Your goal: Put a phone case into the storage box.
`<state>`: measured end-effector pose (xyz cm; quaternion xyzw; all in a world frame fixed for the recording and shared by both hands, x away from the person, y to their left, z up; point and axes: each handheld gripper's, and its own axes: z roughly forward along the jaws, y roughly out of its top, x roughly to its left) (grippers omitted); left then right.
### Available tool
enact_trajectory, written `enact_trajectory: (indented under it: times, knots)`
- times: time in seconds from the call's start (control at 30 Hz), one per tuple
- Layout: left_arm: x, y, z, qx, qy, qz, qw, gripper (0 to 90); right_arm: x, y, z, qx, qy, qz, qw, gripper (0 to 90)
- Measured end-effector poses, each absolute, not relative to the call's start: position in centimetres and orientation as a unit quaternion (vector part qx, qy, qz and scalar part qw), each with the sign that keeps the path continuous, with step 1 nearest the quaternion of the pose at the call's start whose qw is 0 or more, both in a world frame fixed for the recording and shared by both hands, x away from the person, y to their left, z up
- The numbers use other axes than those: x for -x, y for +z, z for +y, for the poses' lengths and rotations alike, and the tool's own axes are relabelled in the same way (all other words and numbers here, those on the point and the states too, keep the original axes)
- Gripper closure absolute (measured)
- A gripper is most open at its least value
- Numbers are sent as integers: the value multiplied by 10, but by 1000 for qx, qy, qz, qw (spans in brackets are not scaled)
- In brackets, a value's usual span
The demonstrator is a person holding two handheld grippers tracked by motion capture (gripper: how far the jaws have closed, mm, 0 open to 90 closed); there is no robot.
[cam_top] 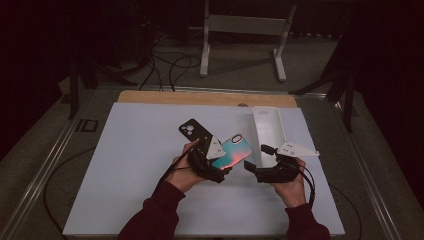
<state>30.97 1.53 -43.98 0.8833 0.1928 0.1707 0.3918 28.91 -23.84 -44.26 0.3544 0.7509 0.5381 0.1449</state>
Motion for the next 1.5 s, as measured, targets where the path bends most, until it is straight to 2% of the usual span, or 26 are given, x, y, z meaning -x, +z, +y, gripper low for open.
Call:
enact_trajectory:
  times: [0.23,0.37,0.57,0.6,0.7,0.83,1.03,1.3,1.33,1.4,1.5]
  knots:
    - [-306,-437,8,-881,173,182,401,170,-294,-440,-231,-362,547,744,127,92]
    - [-304,-437,7,-878,178,179,407,170,-295,-440,-226,-360,544,748,119,143]
    - [-303,-435,7,-875,177,179,414,170,-296,-438,-220,-376,537,748,107,315]
    - [-303,-435,7,-875,177,179,414,170,-296,-438,-220,-376,537,748,107,315]
    - [-303,-435,8,-874,176,179,416,170,-297,-439,-220,-387,534,746,98,403]
    - [-303,-436,6,-872,170,178,424,170,-299,-440,-217,-388,539,743,78,462]
    - [-303,-441,4,-878,159,175,416,170,-298,-439,-213,-382,550,740,68,701]
    - [-301,-445,-3,-879,190,183,397,169,-297,-439,-209,-384,556,735,55,819]
    - [-302,-445,-3,-879,187,186,397,168,-296,-438,-208,-384,555,736,55,834]
    - [-305,-446,0,-876,176,191,406,267,-294,-437,-205,-382,545,742,78,865]
    - [-307,-447,3,-875,164,200,409,238,-294,-436,-206,-380,543,745,79,867]
